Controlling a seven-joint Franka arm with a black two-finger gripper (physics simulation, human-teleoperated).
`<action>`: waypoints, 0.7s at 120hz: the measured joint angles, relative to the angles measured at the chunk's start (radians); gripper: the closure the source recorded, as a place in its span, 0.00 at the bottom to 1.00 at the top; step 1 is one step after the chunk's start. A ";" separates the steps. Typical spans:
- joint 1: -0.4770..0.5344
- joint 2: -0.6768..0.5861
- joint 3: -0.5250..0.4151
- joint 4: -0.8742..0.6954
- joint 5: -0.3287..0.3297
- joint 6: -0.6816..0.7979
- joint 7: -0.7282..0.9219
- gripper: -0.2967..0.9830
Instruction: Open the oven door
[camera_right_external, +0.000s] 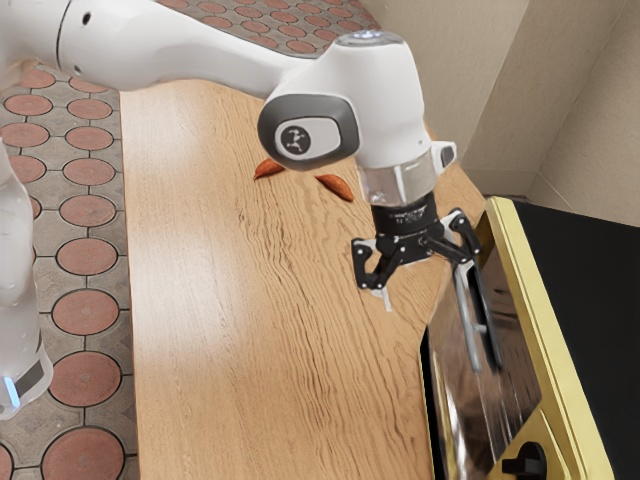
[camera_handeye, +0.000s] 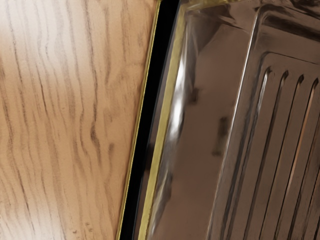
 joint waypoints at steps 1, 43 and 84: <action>0.001 -0.001 0.000 -0.001 -0.002 0.000 0.000 0.24; 0.014 -0.069 -0.003 -0.064 -0.044 0.002 0.003 0.23; 0.029 -0.175 -0.003 -0.153 -0.065 0.019 -0.005 0.25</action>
